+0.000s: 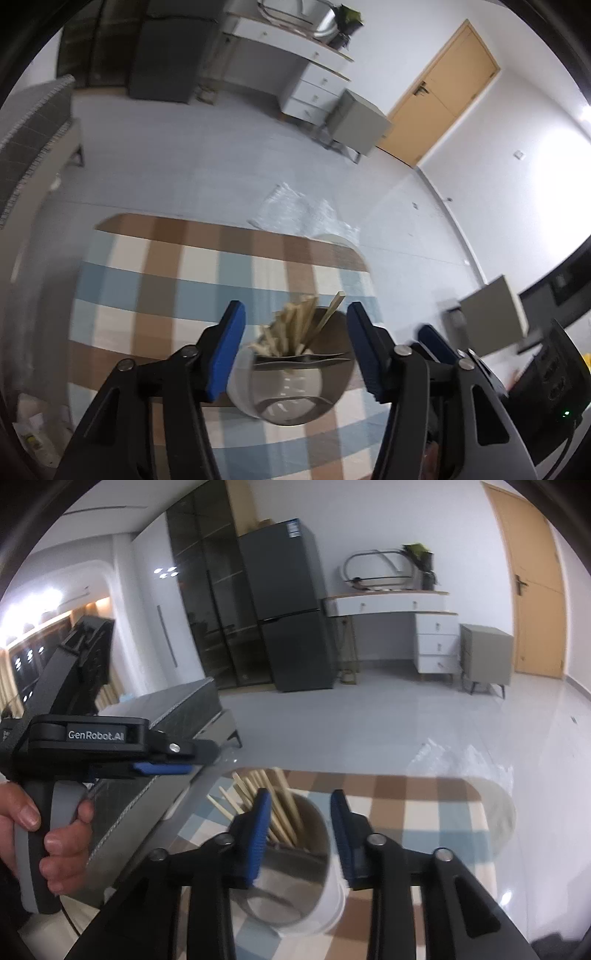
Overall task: Organize utensils
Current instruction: 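Withdraw the open right tool away from the holder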
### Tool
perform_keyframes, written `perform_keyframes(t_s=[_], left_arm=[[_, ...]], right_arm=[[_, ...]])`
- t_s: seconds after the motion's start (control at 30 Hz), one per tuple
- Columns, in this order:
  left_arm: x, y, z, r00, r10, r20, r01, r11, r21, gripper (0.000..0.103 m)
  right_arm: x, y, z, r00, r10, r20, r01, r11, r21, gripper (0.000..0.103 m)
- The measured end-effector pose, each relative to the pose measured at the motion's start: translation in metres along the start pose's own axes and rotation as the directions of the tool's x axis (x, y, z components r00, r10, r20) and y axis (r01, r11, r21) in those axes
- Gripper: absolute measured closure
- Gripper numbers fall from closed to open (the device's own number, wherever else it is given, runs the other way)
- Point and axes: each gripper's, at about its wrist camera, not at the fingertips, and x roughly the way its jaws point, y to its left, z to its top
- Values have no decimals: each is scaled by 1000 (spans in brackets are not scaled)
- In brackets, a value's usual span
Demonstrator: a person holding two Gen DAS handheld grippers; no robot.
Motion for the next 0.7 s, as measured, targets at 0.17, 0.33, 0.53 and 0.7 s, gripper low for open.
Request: perform_keyframes(t_s=[0.17, 0.33, 0.53, 0.7], left_arm=[[-22, -5, -11, 995, 74, 62, -76, 997, 29, 37], [-44, -12, -23, 984, 135, 118, -143, 988, 60, 28], [-72, -27, -45, 950, 229, 214, -255, 961, 104, 27], [-97, -28, -63, 916, 255, 310, -293, 953, 83, 17]], right_arm=[[-23, -7, -4, 1000, -3, -9, 4, 996, 85, 37], [-50, 1, -9, 1000, -17, 17, 15, 995, 101, 23], [-90, 20, -12, 991, -46, 127, 38, 997, 68, 3], [-122, 32, -21, 978, -47, 201, 35, 997, 63, 0]])
